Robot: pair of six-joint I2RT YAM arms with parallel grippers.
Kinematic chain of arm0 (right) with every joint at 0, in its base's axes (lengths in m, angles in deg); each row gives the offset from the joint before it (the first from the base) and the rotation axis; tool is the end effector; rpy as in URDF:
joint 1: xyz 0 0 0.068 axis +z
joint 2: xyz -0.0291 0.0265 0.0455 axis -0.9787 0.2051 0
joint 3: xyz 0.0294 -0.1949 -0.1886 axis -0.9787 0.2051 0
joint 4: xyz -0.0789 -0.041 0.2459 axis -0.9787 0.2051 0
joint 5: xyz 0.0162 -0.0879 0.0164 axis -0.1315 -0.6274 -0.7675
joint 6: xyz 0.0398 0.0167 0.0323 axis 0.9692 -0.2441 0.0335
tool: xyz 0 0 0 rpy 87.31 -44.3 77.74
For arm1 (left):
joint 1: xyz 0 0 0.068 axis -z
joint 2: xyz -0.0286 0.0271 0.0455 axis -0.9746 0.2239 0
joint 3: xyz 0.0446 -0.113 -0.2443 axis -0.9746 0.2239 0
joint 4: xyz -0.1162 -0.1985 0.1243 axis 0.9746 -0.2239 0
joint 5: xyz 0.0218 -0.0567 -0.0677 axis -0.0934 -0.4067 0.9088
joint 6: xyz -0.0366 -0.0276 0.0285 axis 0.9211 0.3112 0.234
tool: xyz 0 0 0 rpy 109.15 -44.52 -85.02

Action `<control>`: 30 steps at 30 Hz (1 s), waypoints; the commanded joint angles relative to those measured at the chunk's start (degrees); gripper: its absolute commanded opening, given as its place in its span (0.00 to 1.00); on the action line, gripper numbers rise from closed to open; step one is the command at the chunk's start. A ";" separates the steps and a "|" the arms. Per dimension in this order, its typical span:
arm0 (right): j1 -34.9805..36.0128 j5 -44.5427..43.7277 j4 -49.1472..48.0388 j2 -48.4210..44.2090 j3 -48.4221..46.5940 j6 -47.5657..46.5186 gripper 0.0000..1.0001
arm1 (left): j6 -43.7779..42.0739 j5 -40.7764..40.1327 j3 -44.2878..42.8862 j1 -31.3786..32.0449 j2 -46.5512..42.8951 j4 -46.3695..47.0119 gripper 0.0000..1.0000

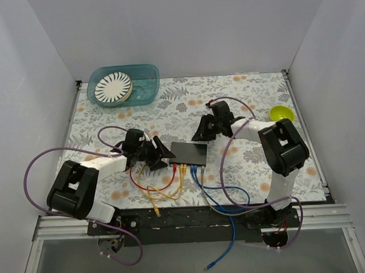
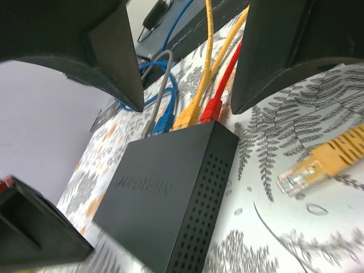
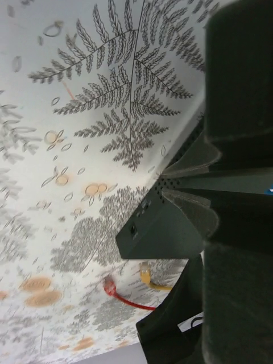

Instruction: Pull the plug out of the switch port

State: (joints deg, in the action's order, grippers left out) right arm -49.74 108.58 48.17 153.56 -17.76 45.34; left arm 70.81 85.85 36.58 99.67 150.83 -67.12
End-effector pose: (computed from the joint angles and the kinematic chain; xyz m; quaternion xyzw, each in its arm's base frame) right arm 0.3370 0.1974 0.1534 0.0142 0.9065 0.3580 0.2232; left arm 0.2309 -0.1154 0.1438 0.4563 -0.7893 0.4096 0.0318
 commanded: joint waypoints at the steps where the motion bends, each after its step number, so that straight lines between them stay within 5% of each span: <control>1: 0.31 -1.12 1.17 -7.85 -3.74 -2.68 0.20 | -1.38 -3.77 -3.06 -2.30 -4.03 -5.47 0.63; 6: 2.86 11.61 -5.60 -6.98 0.12 1.09 0.15 | 2.64 -0.34 3.34 -2.31 -4.74 1.35 0.60; 19: 6.99 16.65 -19.05 -4.60 11.45 7.78 0.10 | 15.40 6.35 17.14 -2.31 -9.04 25.26 0.56; 30: 6.91 15.07 -29.50 -2.85 18.40 12.61 0.09 | 16.11 -0.42 14.87 0.06 -6.85 22.82 0.56</control>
State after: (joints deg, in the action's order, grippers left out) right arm -42.68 123.64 26.57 150.06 -1.10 55.33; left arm 87.40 88.39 53.08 98.91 143.51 -43.60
